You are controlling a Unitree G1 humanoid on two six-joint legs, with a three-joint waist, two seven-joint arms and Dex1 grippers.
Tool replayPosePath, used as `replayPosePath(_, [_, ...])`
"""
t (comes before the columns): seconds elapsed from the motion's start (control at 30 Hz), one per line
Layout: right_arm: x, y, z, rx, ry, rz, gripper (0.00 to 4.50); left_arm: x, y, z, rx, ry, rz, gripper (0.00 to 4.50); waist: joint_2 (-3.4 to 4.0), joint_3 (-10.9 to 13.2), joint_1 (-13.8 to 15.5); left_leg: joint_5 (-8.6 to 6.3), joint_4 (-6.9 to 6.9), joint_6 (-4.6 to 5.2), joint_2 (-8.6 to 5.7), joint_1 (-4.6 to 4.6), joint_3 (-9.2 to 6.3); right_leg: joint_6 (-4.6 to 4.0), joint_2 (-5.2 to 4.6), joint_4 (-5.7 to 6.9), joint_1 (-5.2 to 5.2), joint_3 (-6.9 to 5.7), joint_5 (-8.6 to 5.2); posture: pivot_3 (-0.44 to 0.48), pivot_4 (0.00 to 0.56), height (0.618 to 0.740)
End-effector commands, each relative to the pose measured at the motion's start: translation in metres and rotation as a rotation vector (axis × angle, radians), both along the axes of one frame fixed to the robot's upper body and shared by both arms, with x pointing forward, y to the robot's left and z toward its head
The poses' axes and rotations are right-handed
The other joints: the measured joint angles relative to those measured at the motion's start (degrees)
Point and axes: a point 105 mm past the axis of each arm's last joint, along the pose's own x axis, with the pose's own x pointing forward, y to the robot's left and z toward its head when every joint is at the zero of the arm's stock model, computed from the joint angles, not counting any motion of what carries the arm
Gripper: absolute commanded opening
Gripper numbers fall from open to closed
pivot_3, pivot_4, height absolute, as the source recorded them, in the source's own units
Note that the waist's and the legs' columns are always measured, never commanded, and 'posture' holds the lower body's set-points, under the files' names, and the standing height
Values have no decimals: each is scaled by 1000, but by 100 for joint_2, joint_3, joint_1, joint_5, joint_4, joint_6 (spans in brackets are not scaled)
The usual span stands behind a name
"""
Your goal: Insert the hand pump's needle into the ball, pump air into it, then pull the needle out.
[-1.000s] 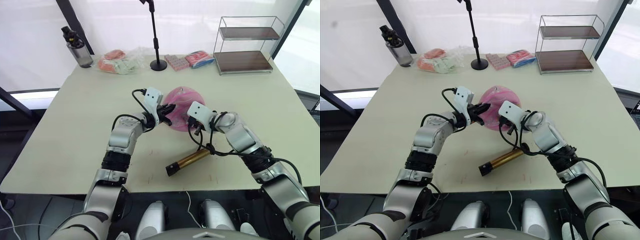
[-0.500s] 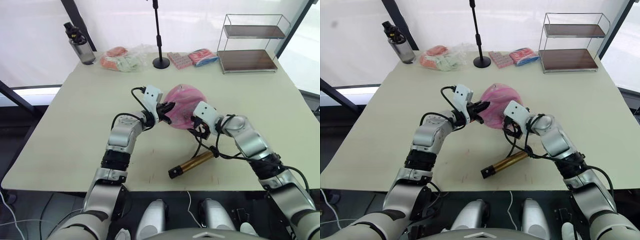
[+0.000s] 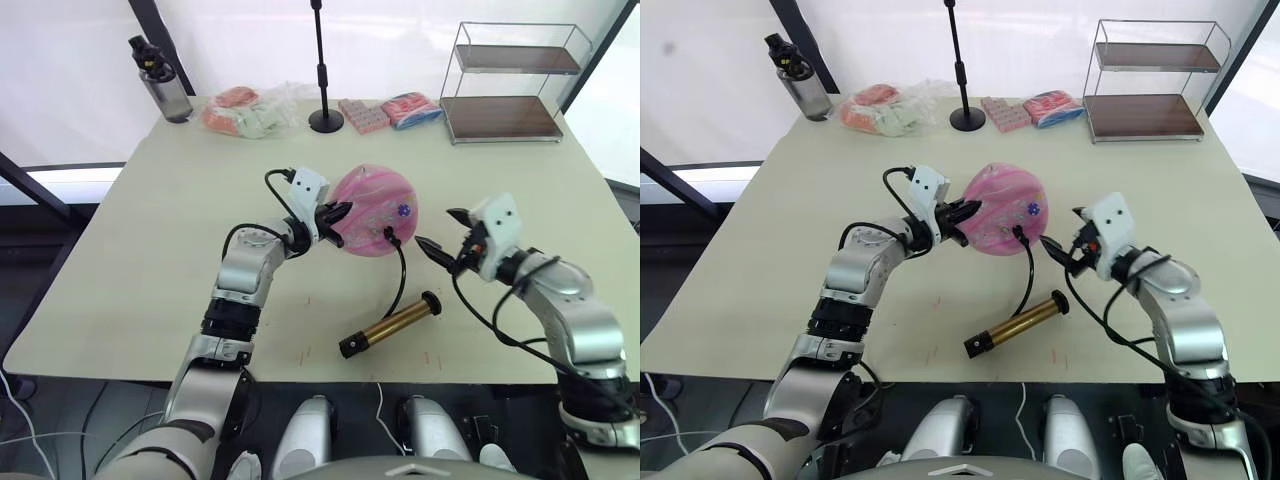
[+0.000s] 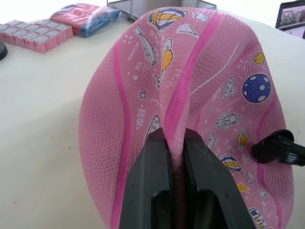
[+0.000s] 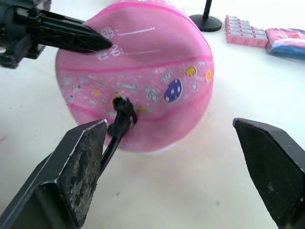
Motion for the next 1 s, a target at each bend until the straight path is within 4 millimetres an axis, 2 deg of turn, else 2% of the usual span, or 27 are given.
replayPosePath(0.03, [-17, -15, 35, 83, -221, 0, 4444, -11, -2, -44, 102, 135, -21, 0, 3, 8, 11, 0, 0, 0, 0, -2, 1, 0, 0, -4, 0, -2, 0, 0, 150, 740])
replayPosePath(0.07, [-20, -22, 34, 103, -222, -8, 4444, -11, -3, -43, 109, 127, -29, 0, 3, 11, 10, 0, 0, 0, 1, -2, 2, 1, 0, -5, 0, -1, 0, 0, 150, 740])
replayPosePath(0.2, [-42, -44, 7, 52, -101, 79, 4444, -10, -8, -37, 123, 102, -50, 0, -5, 18, 68, 0, 1, 1, -1, -2, 9, 1, 0, -9, 5, -7, 0, 0, 150, 740])
replayPosePath(0.4, [-66, -69, -8, 8, -53, 148, 4444, -10, -10, -32, 157, 67, -75, 0, -2, 24, 73, 0, 1, 2, 1, -6, 11, 0, 2, -11, 4, -10, -1, 0, 150, 740])
replayPosePath(0.6, [-78, -89, -5, 13, -66, 162, 4444, -13, -14, -22, 155, 39, -112, 0, -6, 29, 71, 0, 2, 2, 2, -8, 11, 0, 2, -12, 4, -11, -1, 0, 150, 740])
replayPosePath(0.77, [-79, -92, -2, 25, -98, 165, 4444, -13, -17, -13, 134, 14, -123, 0, -8, 32, 72, 0, 4, 2, 1, -14, 12, -1, 1, -14, 4, -11, 1, 0, 150, 740])
replayPosePath(0.8, [-79, -92, -2, 30, -105, 166, 4500, -12, -17, -12, 130, 8, -120, 783, -6, 33, 73, 0, 4, 2, 1, -14, 12, -2, 1, -14, 3, -11, 1, 0, 150, 740])
replayPosePath(0.83, [-79, -91, -1, 37, -112, 164, 4500, -12, -16, -10, 126, 3, -118, 1008, -4, 34, 74, 0, 4, 2, 1, -14, 11, -3, 2, -14, 3, -11, 2, 0, 150, 740])
replayPosePath(0.97, [-78, -91, 0, 45, -127, 163, 4500, -10, -15, -1, 99, -22, -107, 2742, -1, 41, 69, 1, 9, 2, 0, -21, 10, -6, 2, -13, 0, -12, 4, 0, 150, 740])
replayPosePath(1.0, [-78, -91, 0, 46, -131, 162, 4500, -10, -15, 2, 94, -31, -106, 3055, 0, 49, 68, 1, 13, 2, 0, -22, 11, -7, 2, -12, 0, -12, 5, 0, 150, 740])
